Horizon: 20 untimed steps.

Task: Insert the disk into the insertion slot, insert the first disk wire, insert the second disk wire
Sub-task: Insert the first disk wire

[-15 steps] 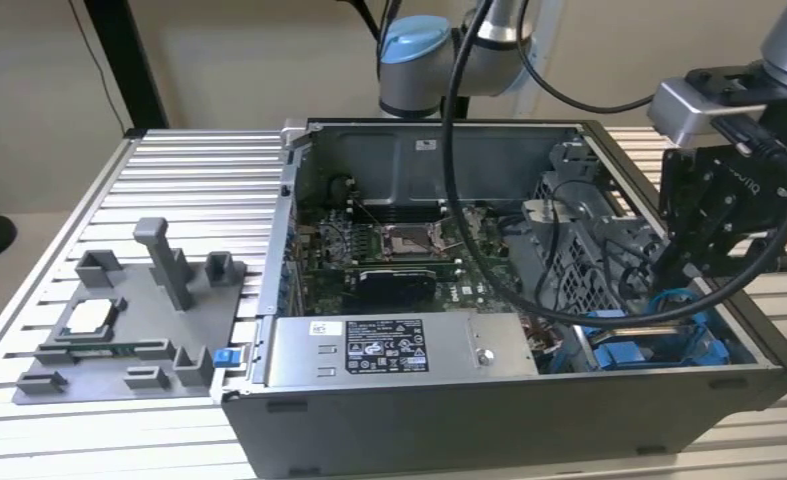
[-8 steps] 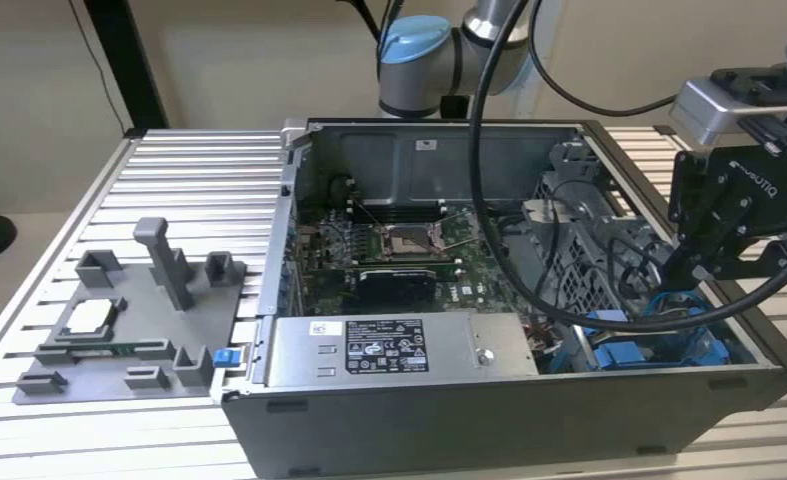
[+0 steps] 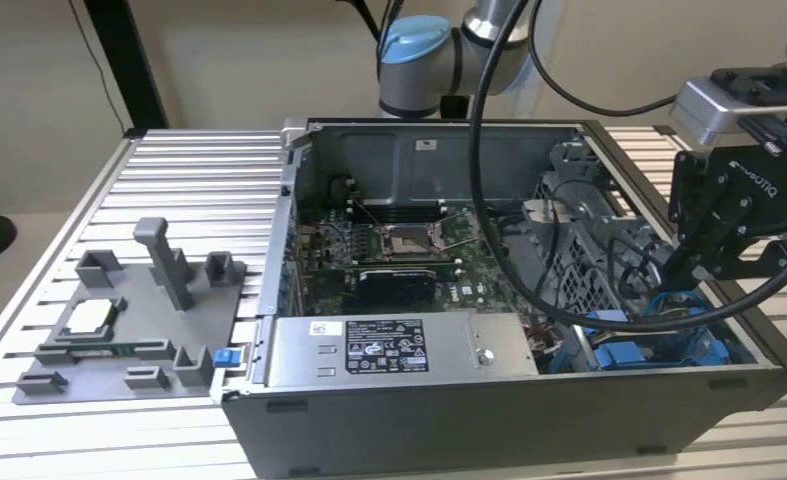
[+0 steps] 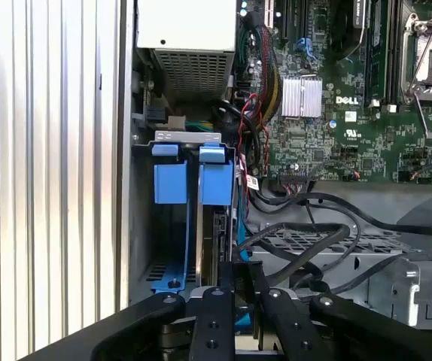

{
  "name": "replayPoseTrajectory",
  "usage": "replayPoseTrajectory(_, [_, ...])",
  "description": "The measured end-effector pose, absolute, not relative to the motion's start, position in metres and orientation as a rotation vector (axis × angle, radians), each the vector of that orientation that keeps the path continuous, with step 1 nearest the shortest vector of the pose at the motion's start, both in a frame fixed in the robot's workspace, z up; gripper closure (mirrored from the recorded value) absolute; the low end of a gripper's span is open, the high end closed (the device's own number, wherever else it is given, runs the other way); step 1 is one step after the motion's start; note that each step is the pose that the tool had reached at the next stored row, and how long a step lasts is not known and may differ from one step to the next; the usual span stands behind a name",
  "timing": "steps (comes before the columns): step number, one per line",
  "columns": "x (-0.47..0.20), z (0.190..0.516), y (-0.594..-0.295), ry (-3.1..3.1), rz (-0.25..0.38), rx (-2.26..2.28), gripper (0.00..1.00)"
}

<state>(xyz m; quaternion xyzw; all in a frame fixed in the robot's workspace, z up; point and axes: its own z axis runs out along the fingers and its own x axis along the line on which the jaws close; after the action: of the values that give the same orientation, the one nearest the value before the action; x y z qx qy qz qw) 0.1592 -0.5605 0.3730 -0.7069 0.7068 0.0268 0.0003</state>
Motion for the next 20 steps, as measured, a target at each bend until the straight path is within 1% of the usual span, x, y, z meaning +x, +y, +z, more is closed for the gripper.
replayPoseTrajectory(11, [0.165,0.365,-0.563,2.225,0.097,-2.225,1.0])
replayPoseTrajectory(20, [0.165,0.355,-0.567,2.215,0.076,-2.216,1.0])
